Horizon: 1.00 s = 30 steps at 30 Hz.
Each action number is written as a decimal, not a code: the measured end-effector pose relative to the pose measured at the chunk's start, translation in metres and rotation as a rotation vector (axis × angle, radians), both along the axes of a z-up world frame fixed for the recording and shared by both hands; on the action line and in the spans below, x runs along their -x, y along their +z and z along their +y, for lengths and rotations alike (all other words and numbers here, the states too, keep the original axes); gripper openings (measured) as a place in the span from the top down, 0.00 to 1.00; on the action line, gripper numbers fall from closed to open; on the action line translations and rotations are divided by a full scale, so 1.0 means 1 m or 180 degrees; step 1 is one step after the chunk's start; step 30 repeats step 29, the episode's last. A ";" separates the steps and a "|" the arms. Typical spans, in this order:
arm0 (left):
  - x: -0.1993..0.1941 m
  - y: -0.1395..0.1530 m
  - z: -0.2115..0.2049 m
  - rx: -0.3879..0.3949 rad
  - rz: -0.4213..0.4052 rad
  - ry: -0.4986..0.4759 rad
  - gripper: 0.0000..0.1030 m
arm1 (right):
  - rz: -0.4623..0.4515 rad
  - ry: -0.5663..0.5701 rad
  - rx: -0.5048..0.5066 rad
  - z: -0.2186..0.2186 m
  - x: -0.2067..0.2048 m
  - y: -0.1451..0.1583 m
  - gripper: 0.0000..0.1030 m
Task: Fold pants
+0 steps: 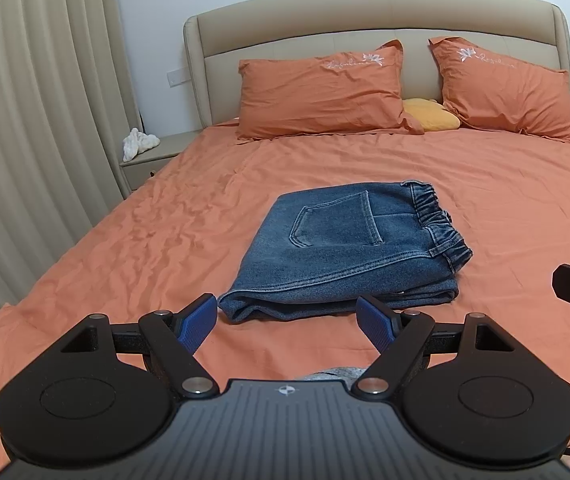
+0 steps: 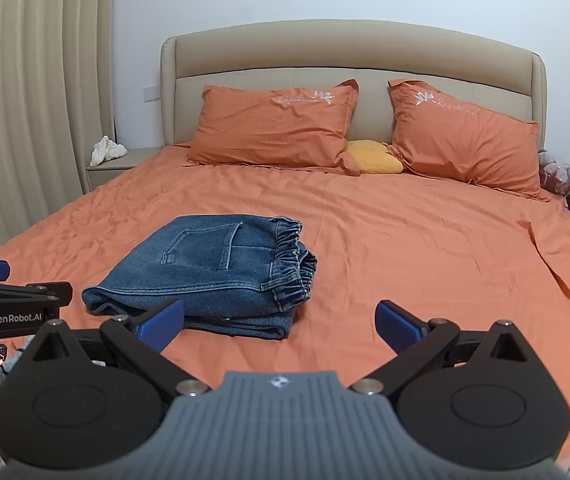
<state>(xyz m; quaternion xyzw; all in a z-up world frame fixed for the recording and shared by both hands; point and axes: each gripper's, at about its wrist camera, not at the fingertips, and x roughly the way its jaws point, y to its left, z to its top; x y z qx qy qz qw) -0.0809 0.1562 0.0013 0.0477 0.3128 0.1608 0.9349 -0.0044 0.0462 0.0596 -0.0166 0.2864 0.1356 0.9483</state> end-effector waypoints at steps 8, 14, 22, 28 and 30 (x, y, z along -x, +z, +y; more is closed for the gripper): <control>0.000 0.000 0.001 0.0009 -0.0040 0.0005 0.10 | 0.0004 0.0016 0.0005 0.000 0.001 0.000 0.05; 0.001 0.001 0.001 0.0018 -0.0095 0.0002 0.10 | 0.0010 0.0020 0.0016 -0.002 0.000 0.000 0.05; 0.002 0.005 0.001 0.0034 -0.0161 -0.0030 0.10 | -0.0007 0.0032 0.0022 -0.002 0.002 0.001 0.05; 0.002 0.004 0.000 0.0053 -0.0173 -0.0044 0.10 | 0.0005 0.0026 0.0018 -0.004 0.004 0.001 0.05; 0.001 0.004 0.000 0.0064 -0.0168 -0.0051 0.10 | 0.0006 0.0021 0.0017 -0.005 0.003 0.002 0.05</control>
